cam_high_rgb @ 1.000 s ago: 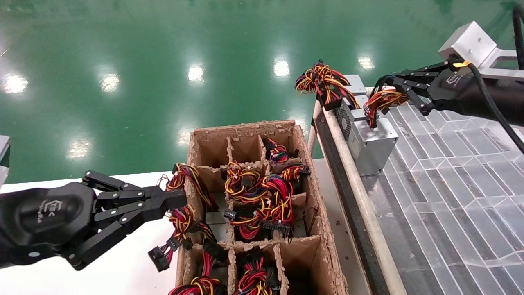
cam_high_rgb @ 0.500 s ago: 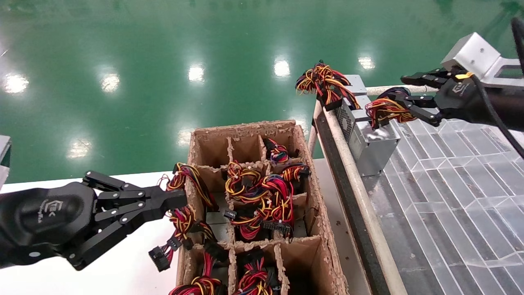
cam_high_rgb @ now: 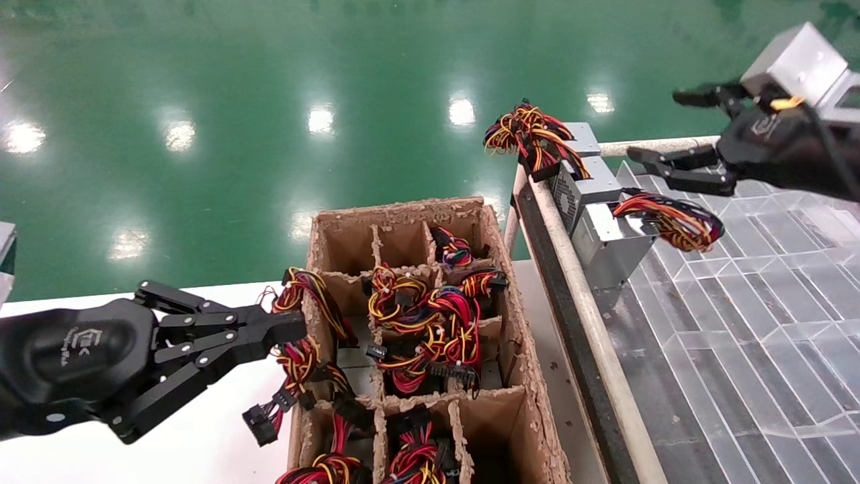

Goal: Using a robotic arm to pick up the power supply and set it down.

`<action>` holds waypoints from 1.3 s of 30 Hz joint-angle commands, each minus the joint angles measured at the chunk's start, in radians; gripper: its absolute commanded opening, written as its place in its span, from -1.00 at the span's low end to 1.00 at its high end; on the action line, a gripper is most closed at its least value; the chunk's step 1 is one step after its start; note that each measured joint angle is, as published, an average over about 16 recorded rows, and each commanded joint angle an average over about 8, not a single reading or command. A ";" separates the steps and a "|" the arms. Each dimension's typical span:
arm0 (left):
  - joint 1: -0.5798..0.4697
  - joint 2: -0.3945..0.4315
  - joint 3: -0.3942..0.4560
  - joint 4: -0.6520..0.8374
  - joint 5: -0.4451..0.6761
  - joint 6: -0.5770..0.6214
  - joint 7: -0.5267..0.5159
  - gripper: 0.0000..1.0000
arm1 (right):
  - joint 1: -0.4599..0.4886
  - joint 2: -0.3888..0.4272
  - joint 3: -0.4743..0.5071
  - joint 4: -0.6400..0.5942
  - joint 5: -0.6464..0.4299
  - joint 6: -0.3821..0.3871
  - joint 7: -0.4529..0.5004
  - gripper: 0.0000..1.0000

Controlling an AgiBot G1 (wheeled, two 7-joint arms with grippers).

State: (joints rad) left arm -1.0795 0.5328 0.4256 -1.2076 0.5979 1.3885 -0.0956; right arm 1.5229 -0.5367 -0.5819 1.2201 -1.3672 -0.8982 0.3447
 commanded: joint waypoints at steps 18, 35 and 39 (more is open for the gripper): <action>0.000 0.000 0.000 0.000 0.000 0.000 0.000 1.00 | -0.118 -0.016 0.091 0.022 0.189 -0.134 -0.063 1.00; 0.000 0.000 0.000 0.000 0.000 0.000 0.000 1.00 | -0.241 -0.037 0.169 0.038 0.355 -0.306 -0.098 1.00; 0.000 0.000 0.000 0.000 0.000 0.000 0.000 1.00 | -0.270 -0.043 0.188 0.041 0.395 -0.347 -0.106 1.00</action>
State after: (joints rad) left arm -1.0795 0.5328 0.4256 -1.2076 0.5979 1.3885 -0.0956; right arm 1.2531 -0.5793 -0.3941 1.2615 -0.9728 -1.2452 0.2385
